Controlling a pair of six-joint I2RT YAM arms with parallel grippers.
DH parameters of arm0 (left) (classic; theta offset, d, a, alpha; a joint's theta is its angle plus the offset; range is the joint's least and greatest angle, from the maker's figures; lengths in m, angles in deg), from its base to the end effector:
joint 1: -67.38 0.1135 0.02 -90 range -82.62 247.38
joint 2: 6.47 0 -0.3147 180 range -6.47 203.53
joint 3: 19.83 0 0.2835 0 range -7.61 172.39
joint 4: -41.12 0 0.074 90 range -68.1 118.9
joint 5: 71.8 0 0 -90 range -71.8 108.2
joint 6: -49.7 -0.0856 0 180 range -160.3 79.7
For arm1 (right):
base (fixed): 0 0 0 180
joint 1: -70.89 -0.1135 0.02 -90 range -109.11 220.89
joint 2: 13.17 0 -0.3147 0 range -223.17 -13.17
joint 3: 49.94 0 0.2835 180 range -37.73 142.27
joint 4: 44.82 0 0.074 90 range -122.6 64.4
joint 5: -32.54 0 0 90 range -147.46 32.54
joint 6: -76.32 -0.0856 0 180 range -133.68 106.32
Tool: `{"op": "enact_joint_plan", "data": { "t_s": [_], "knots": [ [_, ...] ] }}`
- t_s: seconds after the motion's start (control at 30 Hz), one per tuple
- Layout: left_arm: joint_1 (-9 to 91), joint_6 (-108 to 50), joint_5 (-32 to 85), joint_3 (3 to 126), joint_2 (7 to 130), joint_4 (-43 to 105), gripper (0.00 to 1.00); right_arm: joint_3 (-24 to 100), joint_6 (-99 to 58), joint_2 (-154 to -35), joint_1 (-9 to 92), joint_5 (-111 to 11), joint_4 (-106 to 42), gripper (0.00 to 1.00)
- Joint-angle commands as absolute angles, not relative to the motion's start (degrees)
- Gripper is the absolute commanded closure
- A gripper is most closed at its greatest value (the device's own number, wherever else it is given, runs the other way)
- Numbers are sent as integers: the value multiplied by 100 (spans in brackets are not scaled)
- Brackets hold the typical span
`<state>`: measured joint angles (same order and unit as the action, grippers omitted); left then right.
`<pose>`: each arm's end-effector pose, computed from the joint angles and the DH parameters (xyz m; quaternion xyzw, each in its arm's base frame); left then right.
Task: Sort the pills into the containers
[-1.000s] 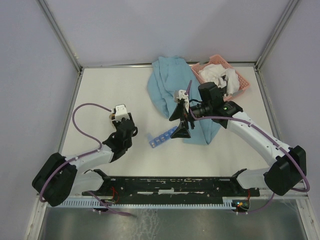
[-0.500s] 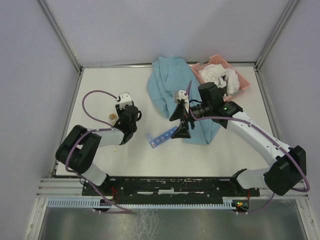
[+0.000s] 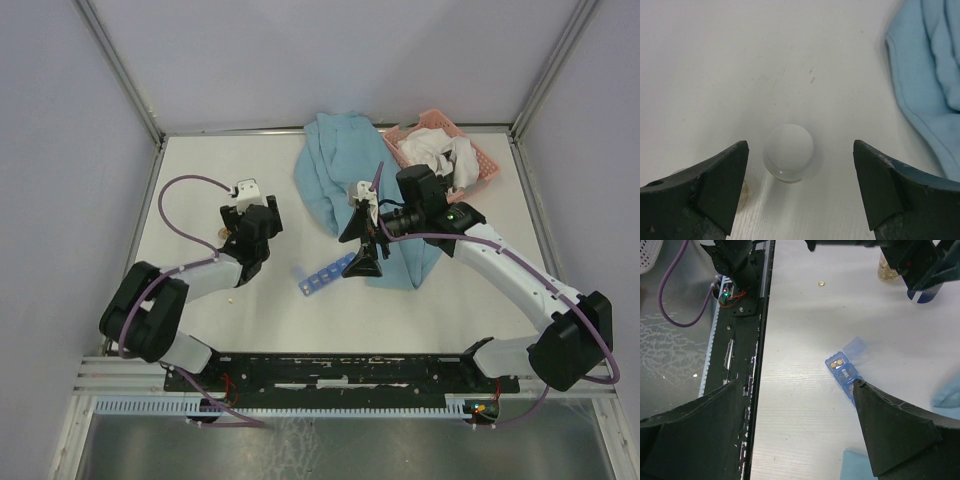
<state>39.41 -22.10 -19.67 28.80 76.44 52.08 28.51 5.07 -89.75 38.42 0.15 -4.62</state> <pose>0.3297 -0.1156 0.2101 -0.1104 0.8025 0.0455 0.5845 0.2348 0.2351 0.3545 -0.5302 0.6204 0.4762 0.3273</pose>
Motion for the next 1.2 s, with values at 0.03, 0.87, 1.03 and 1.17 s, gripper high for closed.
{"op": "enact_joint_plan", "data": {
  "t_s": [0.03, 0.87, 1.03, 1.17],
  "knots": [
    [3962, -1746, -627, 3047, 6237, 4509, 5, 3146, 745, -8895, 3878, -157, -414, 0],
    [3966, -1124, 2733, 4933, 3283, 2756, 1, 4189, -1252, -7580, 4947, -3772, -174, 0],
    [3961, -903, 3225, 5350, 3310, 2672, 1, 4909, -1958, -7505, 4945, -4153, 263, 0],
    [3963, -711, 3533, 5651, 3342, 2523, 1, 5435, -2347, -7426, 4945, -4138, 690, 0]
  ]
}}
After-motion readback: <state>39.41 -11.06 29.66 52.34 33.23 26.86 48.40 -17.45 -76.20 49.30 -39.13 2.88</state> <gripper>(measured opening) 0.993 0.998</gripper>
